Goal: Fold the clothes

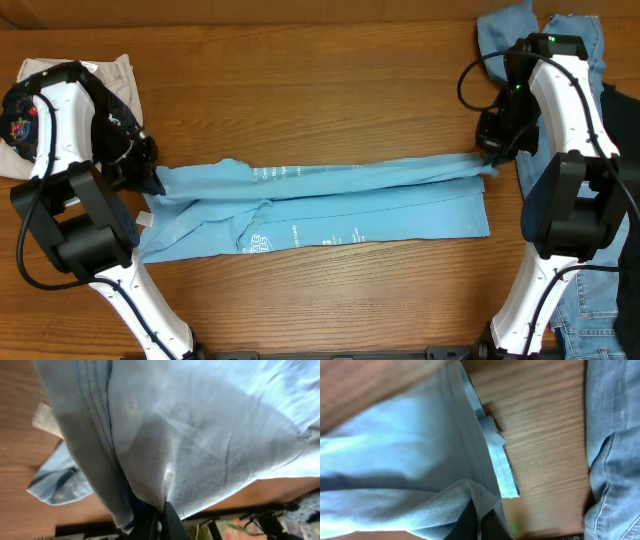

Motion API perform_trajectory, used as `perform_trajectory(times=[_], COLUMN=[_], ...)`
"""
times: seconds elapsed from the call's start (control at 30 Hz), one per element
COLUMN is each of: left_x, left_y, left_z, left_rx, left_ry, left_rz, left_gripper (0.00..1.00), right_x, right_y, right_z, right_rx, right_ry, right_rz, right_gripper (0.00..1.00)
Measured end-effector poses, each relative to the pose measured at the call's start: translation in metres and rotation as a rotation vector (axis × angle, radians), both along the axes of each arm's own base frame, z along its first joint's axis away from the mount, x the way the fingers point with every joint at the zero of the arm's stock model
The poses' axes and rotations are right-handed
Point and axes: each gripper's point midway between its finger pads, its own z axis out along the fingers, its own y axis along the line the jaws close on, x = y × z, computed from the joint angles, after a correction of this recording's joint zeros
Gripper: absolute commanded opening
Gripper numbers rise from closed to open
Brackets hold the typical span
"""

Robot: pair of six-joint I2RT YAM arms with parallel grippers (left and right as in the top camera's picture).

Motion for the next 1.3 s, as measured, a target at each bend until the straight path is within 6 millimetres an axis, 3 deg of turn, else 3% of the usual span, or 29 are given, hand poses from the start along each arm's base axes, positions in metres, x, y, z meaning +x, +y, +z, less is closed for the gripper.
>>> perform_trajectory(times=[0.2, 0.43, 0.5, 1.0, 1.3], left_x=[-0.020, -0.024, -0.026, -0.029, -0.042], left_y=[-0.004, 0.000, 0.000, -0.001, -0.005], left_z=[-0.014, -0.016, -0.015, -0.016, -0.021], left_rx=[-0.013, 0.015, 0.014, 0.013, 0.001], left_ry=[0.080, 0.096, 0.107, 0.120, 0.169], left_rz=[-0.008, -0.018, -0.019, -0.024, -0.029], left_gripper=[0.04, 0.04, 0.04, 0.04, 0.04], right_x=[-0.018, -0.028, -0.030, -0.025, -0.037], right_y=[0.002, 0.003, 0.003, -0.011, -0.036], right_z=[-0.016, -0.027, -0.029, -0.032, -0.027], right_rx=[0.008, 0.014, 0.013, -0.068, -0.166], right_ry=[0.074, 0.107, 0.112, 0.094, 0.145], right_rz=[0.002, 0.014, 0.014, 0.025, -0.053], right_gripper=[0.05, 0.06, 0.15, 0.17, 0.17])
